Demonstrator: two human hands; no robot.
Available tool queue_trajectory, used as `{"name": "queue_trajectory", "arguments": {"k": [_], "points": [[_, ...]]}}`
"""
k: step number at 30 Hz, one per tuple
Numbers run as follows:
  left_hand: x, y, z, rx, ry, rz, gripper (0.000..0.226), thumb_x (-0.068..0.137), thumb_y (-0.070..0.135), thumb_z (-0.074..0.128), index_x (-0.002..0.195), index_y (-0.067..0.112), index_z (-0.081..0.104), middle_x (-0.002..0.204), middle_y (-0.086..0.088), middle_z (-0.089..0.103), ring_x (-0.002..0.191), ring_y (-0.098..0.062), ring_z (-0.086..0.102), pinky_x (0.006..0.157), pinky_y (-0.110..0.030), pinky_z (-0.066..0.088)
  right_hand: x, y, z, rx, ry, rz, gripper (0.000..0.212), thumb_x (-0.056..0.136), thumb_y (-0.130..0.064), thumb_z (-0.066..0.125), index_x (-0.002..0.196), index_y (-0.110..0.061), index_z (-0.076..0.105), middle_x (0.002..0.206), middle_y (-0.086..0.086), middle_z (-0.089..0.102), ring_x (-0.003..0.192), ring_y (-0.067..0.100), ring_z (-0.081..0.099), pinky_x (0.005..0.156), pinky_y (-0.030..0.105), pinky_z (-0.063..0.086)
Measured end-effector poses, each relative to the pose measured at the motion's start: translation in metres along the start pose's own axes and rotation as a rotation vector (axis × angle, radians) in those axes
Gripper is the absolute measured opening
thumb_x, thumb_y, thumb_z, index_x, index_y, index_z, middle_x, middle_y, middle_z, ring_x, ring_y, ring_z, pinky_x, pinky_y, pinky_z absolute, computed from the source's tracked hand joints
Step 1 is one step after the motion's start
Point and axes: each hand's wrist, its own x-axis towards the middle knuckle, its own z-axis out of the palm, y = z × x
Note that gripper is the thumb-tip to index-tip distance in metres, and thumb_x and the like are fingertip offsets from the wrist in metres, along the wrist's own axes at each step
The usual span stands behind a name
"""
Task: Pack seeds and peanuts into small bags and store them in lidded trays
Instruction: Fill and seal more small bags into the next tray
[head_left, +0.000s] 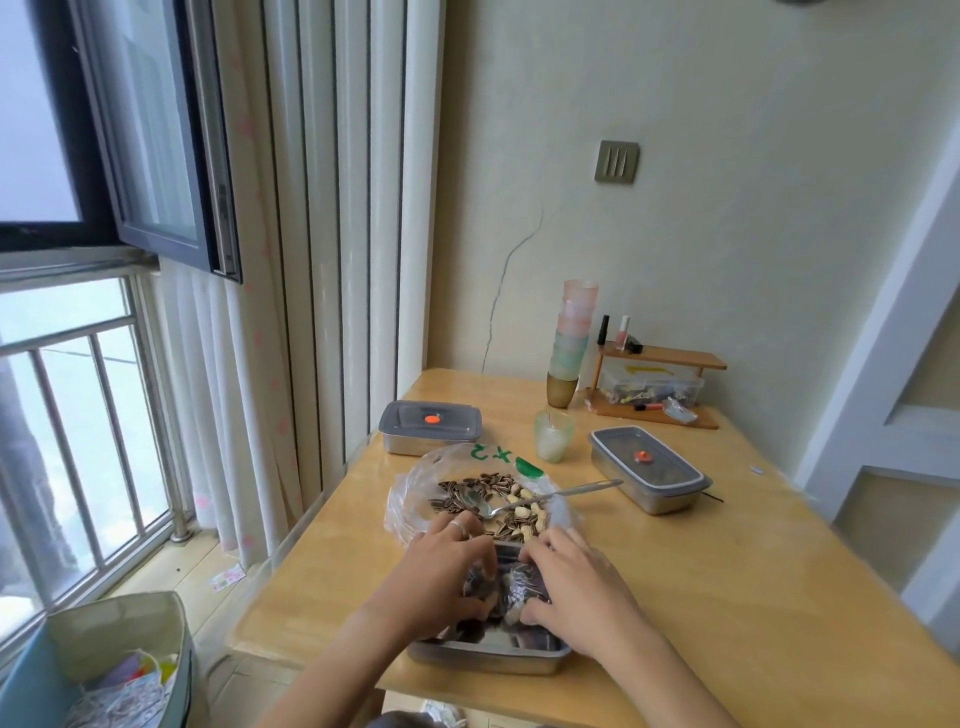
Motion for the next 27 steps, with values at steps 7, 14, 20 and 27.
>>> {"name": "queue_trajectory", "arguments": {"k": [7, 14, 20, 27], "points": [[0.018, -0.016, -0.025, -0.194, -0.043, 0.018, 0.034, 0.089, 0.067, 0.058, 0.099, 0.035, 0.066, 0.111, 0.017, 0.053, 0.104, 0.000, 0.047, 0.092, -0.026, 0.045, 0.015, 0.015, -0.035, 0.244, -0.280, 0.020, 0.060, 0.074, -0.069, 0.074, 0.116, -0.034, 0.048, 0.120, -0.012, 0.055, 0.108, 0.013, 0.056, 0.092, 0.038, 0.052], [0.046, -0.097, 0.001, -0.113, 0.280, -0.238, 0.049, 0.099, 0.062, 0.033, 0.124, 0.035, 0.064, 0.133, 0.014, 0.057, 0.122, -0.001, 0.047, 0.107, -0.031, 0.042, 0.080, 0.058, -0.046, 0.335, -0.059, 0.098, 0.014, 0.098, -0.043, 0.064, 0.103, -0.030, 0.064, 0.100, -0.014, 0.066, 0.090, 0.003, 0.065, 0.085, 0.030, 0.059], [0.046, -0.129, 0.033, -0.111, 0.064, -0.259, 0.092, 0.084, 0.086, -0.008, 0.155, 0.044, 0.034, 0.162, 0.017, 0.031, 0.144, 0.005, 0.023, 0.118, -0.024, 0.017, 0.161, 0.107, -0.034, 0.304, 0.148, 0.234, 0.016, 0.101, -0.016, 0.055, 0.094, -0.017, 0.069, 0.092, -0.004, 0.069, 0.087, 0.014, 0.066, 0.083, 0.039, 0.060], [0.050, -0.133, 0.041, -0.007, -0.011, -0.227, 0.083, 0.086, 0.081, -0.015, 0.159, 0.052, 0.011, 0.166, 0.025, 0.014, 0.152, 0.009, -0.002, 0.122, -0.025, 0.002, 0.237, 0.137, -0.019, 0.203, 0.193, 0.297, 0.029, 0.099, -0.010, 0.046, 0.080, -0.021, 0.066, 0.093, 0.003, 0.069, 0.087, 0.026, 0.064, 0.071, 0.035, 0.051]]}}
